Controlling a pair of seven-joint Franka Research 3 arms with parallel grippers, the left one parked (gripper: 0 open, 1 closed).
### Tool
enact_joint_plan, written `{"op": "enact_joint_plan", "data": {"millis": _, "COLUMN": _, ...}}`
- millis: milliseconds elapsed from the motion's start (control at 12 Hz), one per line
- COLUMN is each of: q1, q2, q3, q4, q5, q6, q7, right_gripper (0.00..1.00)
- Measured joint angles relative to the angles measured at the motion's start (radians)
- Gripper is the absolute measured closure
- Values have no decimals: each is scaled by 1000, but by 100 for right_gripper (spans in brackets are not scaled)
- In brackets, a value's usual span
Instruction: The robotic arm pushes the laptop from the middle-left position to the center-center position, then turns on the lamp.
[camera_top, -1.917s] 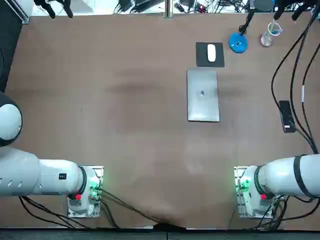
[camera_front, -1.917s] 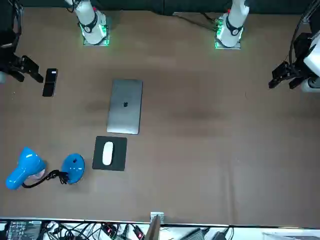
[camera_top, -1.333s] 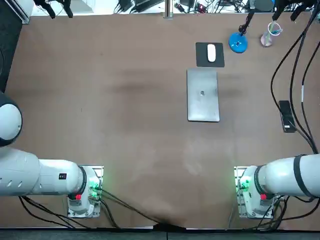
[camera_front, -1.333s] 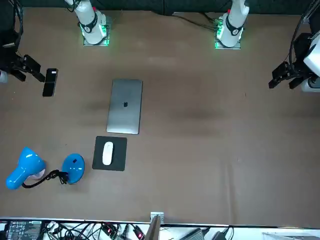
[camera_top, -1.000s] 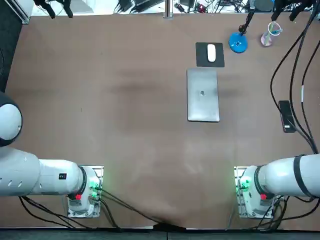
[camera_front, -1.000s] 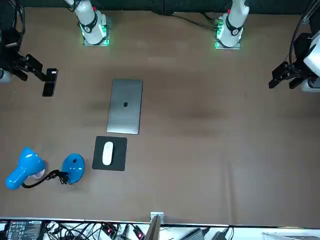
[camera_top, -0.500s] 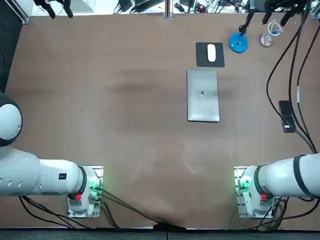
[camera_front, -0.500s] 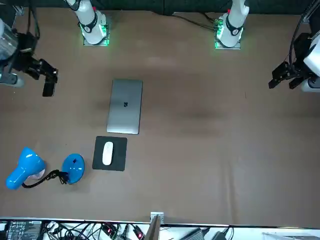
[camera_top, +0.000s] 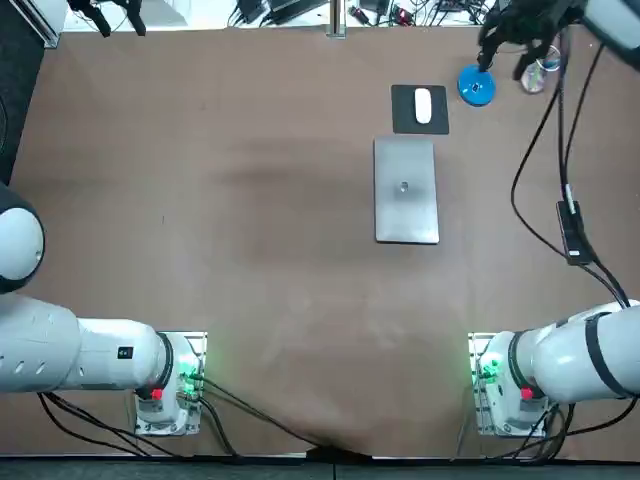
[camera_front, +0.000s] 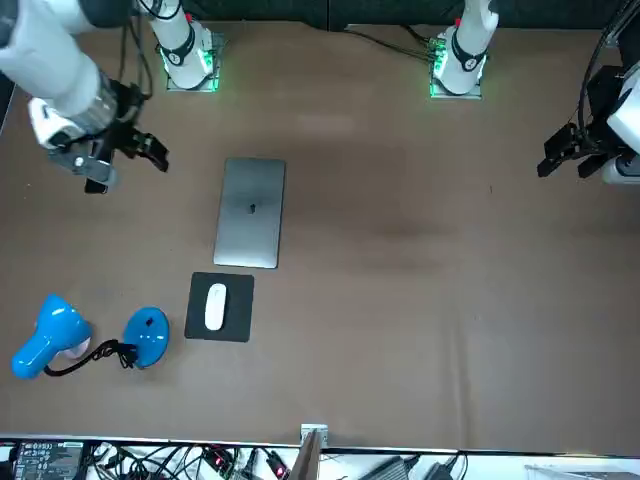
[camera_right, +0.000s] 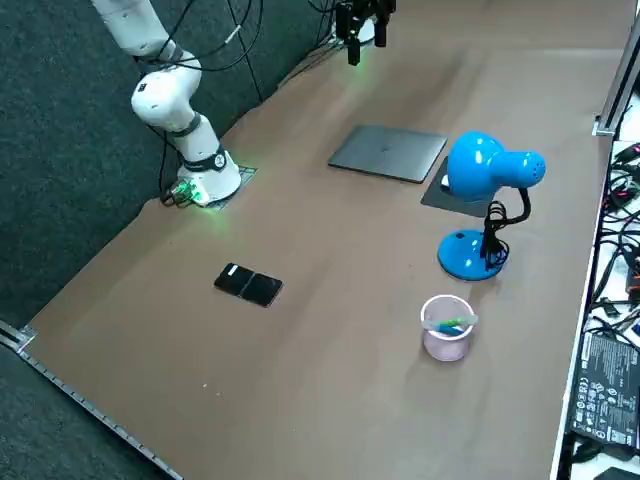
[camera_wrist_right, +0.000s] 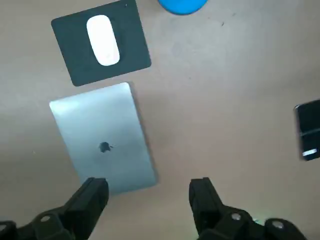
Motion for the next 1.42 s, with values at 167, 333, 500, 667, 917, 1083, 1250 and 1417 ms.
{"op": "enact_joint_plan", "data": {"millis": 167, "q1": 92, "q2": 9, "q3": 1, "q4": -67, "q5": 0, "q6": 88, "q7": 179, "right_gripper": 1}}
{"op": "enact_joint_plan", "data": {"millis": 333, "q1": 149, "q2": 15, "q3": 2, "q4": -114, "q5": 1, "q6": 148, "q7": 293, "right_gripper": 3}}
{"op": "enact_joint_plan", "data": {"millis": 500, "q1": 198, "q2": 27, "q3": 3, "q4": -152, "q5": 1, "q6": 203, "q7": 397, "right_gripper": 6}}
{"op": "enact_joint_plan", "data": {"millis": 667, "q1": 236, "q2": 53, "q3": 3, "q4": -174, "q5": 1, "q6": 254, "q7": 503, "right_gripper": 9}}
{"op": "enact_joint_plan", "data": {"millis": 917, "q1": 293, "q2": 116, "q3": 3, "q4": -183, "q5": 1, "q6": 337, "q7": 686, "right_gripper": 11}}
{"op": "enact_joint_plan", "data": {"millis": 1083, "q1": 330, "q2": 165, "q3": 3, "q4": -185, "q5": 3, "q6": 389, "q7": 826, "right_gripper": 12}}
{"op": "enact_joint_plan", "data": {"millis": 1250, "q1": 367, "q2": 213, "q3": 3, "q4": -185, "q5": 6, "q6": 428, "q7": 951, "right_gripper": 11}}
{"op": "enact_joint_plan", "data": {"millis": 1417, "q1": 401, "q2": 258, "q3": 3, "q4": -186, "q5": 6, "q6": 472, "q7": 1086, "right_gripper": 13}}
